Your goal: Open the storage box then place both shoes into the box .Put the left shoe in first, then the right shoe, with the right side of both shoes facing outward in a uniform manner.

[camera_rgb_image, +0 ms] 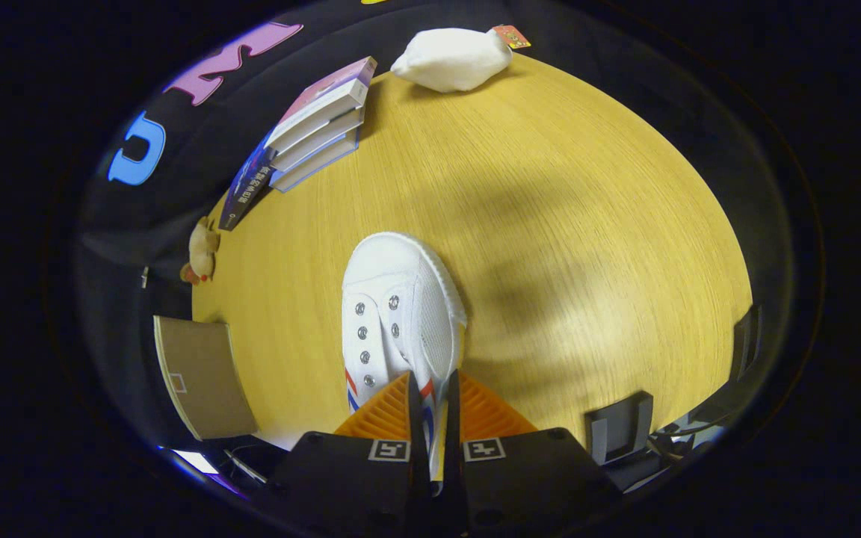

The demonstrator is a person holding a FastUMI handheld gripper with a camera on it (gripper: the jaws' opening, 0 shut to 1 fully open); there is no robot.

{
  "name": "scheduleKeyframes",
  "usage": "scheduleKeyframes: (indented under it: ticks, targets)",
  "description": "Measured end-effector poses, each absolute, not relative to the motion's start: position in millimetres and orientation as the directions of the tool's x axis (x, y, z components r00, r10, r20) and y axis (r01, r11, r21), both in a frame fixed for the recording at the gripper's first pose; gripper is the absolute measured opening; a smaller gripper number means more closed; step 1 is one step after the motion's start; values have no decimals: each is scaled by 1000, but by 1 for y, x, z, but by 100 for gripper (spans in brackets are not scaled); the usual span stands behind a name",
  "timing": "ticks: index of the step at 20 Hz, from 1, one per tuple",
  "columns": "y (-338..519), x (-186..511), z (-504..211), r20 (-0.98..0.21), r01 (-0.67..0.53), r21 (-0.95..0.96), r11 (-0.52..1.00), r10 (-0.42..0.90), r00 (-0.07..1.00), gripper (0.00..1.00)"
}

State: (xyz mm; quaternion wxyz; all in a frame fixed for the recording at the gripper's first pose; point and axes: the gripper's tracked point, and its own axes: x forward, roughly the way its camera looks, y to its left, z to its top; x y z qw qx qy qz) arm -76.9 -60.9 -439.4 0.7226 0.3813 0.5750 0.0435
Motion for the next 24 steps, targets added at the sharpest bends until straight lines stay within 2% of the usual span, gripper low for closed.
scheduleKeyframes:
  ticks: [4, 10, 18, 20, 24]
  targets:
    - [-44, -65, -377, -753, 401, 657, 638, 536, 382, 11]
    - [20, -40, -261, -650, 299, 756, 582, 617, 444, 11]
    - [146, -27, -139, -534, 165, 838, 520, 721, 441, 11]
    - [178, -25, -123, -525, 122, 840, 529, 733, 432, 11]
    - [244, -24, -104, -528, 110, 840, 531, 756, 387, 11]
